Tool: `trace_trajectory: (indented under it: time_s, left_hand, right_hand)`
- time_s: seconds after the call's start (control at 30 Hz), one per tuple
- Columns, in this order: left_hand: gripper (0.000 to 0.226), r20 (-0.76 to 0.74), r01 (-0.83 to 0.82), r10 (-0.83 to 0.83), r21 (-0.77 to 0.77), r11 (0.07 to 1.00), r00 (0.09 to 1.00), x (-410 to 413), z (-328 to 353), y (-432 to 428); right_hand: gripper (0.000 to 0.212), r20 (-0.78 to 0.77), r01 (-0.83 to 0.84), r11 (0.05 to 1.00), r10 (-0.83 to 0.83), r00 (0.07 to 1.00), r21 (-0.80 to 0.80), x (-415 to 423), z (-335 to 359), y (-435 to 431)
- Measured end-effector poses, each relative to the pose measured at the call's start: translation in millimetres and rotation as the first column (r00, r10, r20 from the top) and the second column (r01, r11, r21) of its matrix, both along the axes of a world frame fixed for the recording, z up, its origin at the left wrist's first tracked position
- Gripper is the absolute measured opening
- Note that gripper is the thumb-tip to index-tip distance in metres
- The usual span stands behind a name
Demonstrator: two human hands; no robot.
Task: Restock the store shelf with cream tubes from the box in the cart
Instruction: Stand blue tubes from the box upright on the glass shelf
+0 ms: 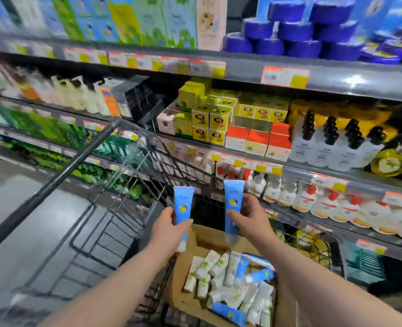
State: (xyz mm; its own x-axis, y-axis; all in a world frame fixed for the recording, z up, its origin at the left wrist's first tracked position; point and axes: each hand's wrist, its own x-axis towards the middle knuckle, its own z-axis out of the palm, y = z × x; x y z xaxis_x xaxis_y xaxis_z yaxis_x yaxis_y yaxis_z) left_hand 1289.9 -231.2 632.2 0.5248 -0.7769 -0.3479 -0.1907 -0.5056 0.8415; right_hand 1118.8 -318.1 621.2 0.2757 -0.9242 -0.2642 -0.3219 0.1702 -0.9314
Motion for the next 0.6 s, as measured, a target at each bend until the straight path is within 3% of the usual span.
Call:
trace_trajectory:
  time_s: [0.27, 0.6]
  left_hand:
    - [0.028, 0.059, -0.150, 0.160, -0.151, 0.977, 0.985, 84, 75, 50]
    - [0.023, 0.093, -0.293, 0.358, -0.404, 0.867, 0.929, 256, 152, 203]
  right_hand:
    - [0.027, 0.002, -0.216, 0.947, 0.223, 0.975, -0.237, 90, 76, 20]
    - [0.028, 0.110, -0.349, 0.875, 0.405, 0.908, -0.334, 280, 155, 145]
